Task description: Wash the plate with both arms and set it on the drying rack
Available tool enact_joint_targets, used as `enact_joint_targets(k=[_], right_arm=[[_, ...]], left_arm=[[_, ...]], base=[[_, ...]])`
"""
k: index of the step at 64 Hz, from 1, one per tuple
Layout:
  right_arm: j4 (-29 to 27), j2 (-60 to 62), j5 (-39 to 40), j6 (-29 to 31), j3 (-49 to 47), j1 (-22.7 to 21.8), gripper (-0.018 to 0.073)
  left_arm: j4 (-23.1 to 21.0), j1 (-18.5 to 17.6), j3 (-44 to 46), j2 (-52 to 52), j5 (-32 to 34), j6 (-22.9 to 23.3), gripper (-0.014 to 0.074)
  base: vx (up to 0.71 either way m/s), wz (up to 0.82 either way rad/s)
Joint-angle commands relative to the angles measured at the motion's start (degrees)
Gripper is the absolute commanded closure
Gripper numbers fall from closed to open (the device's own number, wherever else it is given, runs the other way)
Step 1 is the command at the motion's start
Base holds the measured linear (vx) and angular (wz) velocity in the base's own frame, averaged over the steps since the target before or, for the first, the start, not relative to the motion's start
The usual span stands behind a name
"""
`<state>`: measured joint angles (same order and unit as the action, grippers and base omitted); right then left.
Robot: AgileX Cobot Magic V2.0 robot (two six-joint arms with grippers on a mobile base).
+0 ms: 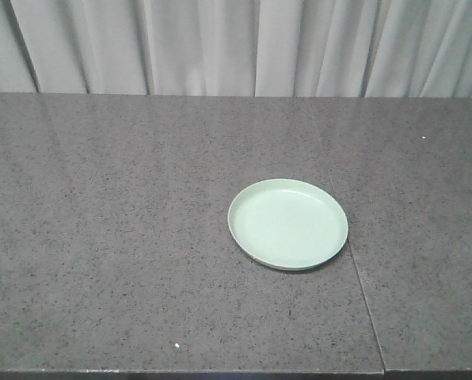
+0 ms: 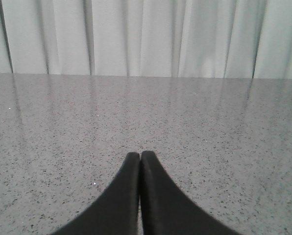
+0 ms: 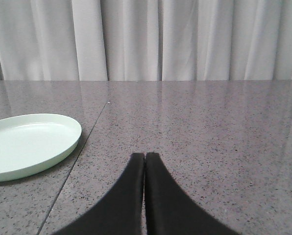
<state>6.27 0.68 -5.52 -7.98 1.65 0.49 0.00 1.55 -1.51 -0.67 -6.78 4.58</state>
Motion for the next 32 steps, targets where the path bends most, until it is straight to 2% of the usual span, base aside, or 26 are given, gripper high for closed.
enact_joint_targets(k=[1, 22, 32], right_arm=[[0.5, 0.6, 4.4, 0.4, 1.0, -0.4, 0.0568], [-0.3, 0.6, 6.2, 0.2, 0.7, -0.4, 0.0568], [0.0, 0.6, 5.9, 0.9, -2.9, -0.4, 0.0568]], left_arm=[[-0.4, 0.0, -0.9, -0.9, 4.0, 0.3, 0.0602], [-0.4, 0.0, -0.9, -0.9, 4.0, 0.3, 0.0602], [-0.4, 0.0, -0.9, -0.9, 4.0, 0.3, 0.0602]], base=[[0.0, 0.0], [0.0, 0.0], [0.0, 0.0]])
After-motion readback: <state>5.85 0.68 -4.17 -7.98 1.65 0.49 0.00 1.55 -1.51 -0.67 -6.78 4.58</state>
